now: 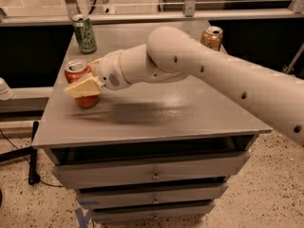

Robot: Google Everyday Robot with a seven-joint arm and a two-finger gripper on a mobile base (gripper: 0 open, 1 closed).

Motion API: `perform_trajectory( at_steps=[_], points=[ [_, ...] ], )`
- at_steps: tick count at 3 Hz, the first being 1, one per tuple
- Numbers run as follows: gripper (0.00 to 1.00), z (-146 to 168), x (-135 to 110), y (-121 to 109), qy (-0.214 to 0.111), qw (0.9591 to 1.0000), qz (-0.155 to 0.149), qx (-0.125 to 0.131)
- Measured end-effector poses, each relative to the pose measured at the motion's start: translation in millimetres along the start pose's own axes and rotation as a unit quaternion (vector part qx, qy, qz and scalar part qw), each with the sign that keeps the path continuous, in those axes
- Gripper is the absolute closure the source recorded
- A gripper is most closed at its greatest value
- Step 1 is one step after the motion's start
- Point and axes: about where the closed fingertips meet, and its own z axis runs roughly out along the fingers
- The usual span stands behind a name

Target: Knock coke can over

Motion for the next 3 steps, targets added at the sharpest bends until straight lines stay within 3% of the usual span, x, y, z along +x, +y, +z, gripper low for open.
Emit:
perform_trajectory(
  at_steps=[1,2,3],
  points=[
    [0.64,-11.6,2.4,-9.9,0.011,0.9999,0.0,0.007],
    [0.88,-46.1,-4.1,-36.8,0.038,0.9983,-0.032,0.031],
    [1.0,-85.7,-13.0,-60.6,0.103,0.9875,-0.109,0.05]
  ],
)
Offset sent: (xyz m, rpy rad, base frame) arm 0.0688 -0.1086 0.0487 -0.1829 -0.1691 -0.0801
